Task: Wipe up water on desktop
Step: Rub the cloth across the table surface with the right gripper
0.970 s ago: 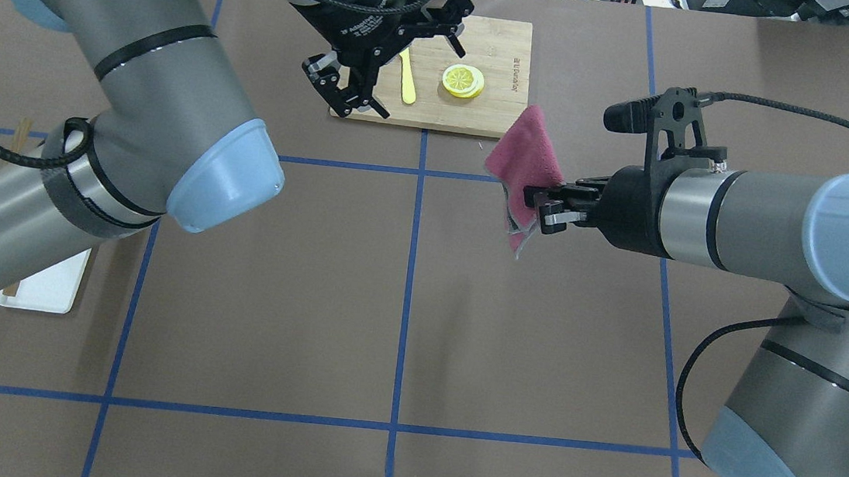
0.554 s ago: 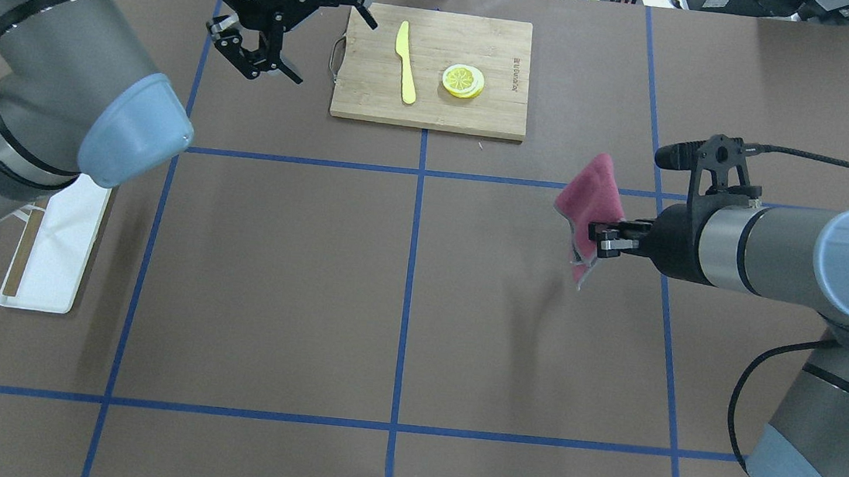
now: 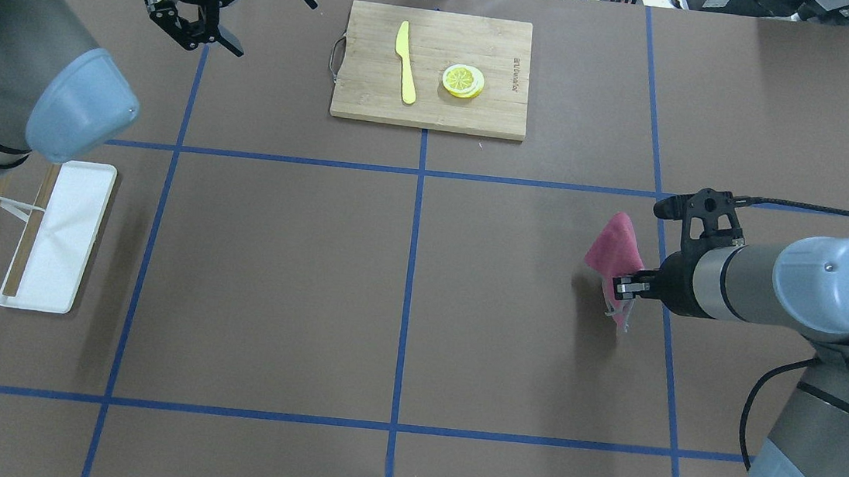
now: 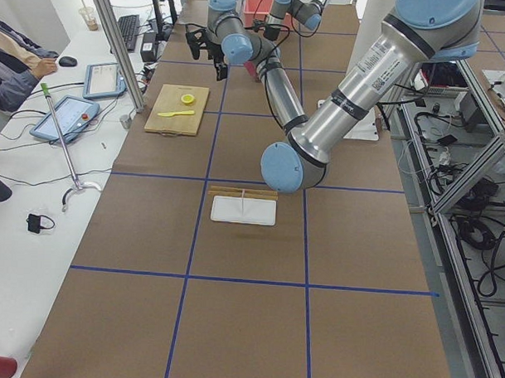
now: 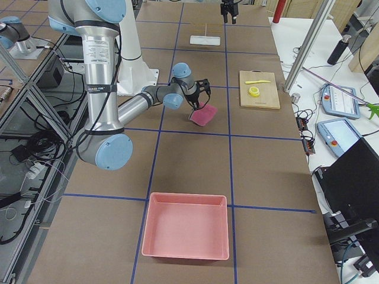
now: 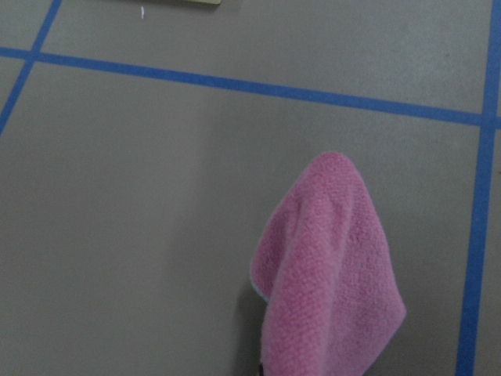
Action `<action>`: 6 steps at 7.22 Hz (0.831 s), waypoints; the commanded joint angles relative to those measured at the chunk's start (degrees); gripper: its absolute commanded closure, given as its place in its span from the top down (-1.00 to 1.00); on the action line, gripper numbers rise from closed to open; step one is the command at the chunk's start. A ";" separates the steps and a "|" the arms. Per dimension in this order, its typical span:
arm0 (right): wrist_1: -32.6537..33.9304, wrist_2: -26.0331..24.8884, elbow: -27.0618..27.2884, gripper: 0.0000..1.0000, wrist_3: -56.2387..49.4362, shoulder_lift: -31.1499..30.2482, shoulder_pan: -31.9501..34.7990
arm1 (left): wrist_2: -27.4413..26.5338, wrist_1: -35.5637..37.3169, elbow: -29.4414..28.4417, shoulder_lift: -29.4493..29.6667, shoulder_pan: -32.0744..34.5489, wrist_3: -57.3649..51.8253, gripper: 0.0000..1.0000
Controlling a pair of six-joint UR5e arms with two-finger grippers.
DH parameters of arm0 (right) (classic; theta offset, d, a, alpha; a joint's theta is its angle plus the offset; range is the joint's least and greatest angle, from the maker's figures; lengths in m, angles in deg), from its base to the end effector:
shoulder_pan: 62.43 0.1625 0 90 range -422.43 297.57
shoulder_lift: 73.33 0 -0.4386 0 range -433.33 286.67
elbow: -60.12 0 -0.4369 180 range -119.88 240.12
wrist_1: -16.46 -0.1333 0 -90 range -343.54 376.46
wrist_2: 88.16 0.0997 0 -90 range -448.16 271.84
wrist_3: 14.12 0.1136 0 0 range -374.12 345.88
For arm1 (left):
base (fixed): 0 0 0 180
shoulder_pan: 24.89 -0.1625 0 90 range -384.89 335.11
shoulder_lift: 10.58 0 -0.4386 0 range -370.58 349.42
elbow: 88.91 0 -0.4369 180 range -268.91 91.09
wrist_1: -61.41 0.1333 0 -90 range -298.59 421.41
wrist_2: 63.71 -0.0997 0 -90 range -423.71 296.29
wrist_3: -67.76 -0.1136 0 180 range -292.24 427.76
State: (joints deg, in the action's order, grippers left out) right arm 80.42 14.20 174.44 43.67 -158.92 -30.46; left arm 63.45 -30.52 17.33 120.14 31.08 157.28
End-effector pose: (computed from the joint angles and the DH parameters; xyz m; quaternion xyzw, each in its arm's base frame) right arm -0.4216 -0.3916 0.3724 0.1620 -0.4382 -0.0514 0.8827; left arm 0.3120 -0.5777 0.0901 -0.0241 0.5418 -0.2456 0.8035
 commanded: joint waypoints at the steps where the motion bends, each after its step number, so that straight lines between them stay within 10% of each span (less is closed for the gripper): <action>1: 14.00 -0.93 0.02 -1.00 6.39 11.41 -6.61 | -0.07 0.00 -0.07 -0.12 0.37 -0.23 0.96; 4: 19.45 -7.53 -2.17 -1.00 16.19 19.92 -15.18 | 0.28 0.09 -0.15 -0.38 1.77 -0.23 0.96; 6: 18.57 -3.52 -1.03 -1.00 11.50 13.74 -8.45 | 0.37 0.17 0.28 -0.91 1.77 -1.98 0.96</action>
State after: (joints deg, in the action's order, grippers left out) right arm 99.41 8.22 172.85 57.93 -141.39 -42.55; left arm 63.79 -30.42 17.37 119.42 32.80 155.87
